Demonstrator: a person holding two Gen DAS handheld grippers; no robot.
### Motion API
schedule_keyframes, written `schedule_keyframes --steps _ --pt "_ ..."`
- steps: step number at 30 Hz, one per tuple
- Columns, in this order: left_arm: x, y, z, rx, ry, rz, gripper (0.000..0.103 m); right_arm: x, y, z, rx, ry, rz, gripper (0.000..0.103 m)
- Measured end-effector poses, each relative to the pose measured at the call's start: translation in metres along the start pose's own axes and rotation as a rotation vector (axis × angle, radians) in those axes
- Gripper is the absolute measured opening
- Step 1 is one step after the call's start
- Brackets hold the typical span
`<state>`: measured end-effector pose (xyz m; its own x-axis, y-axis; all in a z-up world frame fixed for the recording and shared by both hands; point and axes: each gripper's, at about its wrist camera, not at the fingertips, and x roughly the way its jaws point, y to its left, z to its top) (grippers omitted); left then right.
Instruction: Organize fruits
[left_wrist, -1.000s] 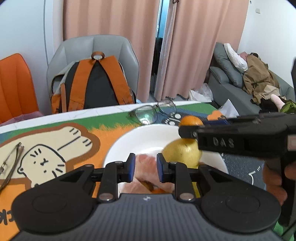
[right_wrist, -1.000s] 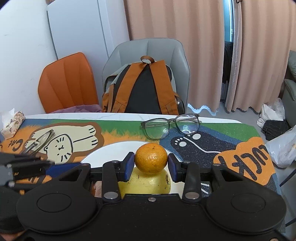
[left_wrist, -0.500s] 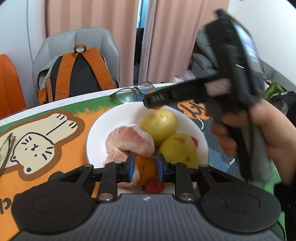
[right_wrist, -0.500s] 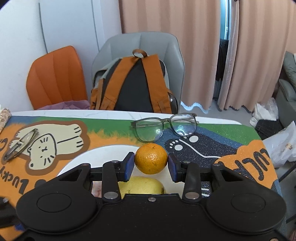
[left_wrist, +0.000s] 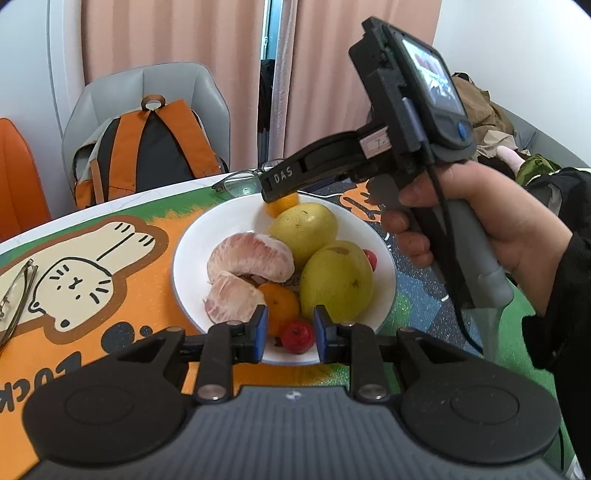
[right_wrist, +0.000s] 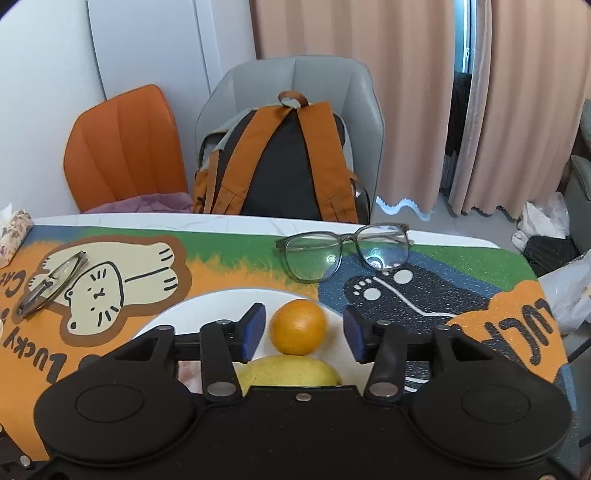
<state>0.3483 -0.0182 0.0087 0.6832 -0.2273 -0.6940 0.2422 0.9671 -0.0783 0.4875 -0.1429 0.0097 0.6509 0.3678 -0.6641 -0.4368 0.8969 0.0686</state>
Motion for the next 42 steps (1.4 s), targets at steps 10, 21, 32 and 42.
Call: schedule_keyframes --steps 10,21,32,42 --pt "-0.002 0.002 -0.012 -0.039 -0.018 0.017 0.043 -0.06 -0.015 -0.021 0.015 -0.139 0.071 0.103" --pt "-0.022 0.001 -0.022 -0.105 -0.095 0.11 0.091 -0.125 -0.014 -0.057 0.041 -0.211 0.12 0.103" --pt "-0.044 -0.011 -0.033 -0.111 -0.13 0.164 0.1 -0.169 -0.002 -0.093 0.028 -0.283 0.038 0.103" --pt "-0.08 -0.036 -0.052 -0.081 -0.183 0.221 0.103 -0.207 0.005 -0.126 0.071 -0.297 -0.022 0.103"
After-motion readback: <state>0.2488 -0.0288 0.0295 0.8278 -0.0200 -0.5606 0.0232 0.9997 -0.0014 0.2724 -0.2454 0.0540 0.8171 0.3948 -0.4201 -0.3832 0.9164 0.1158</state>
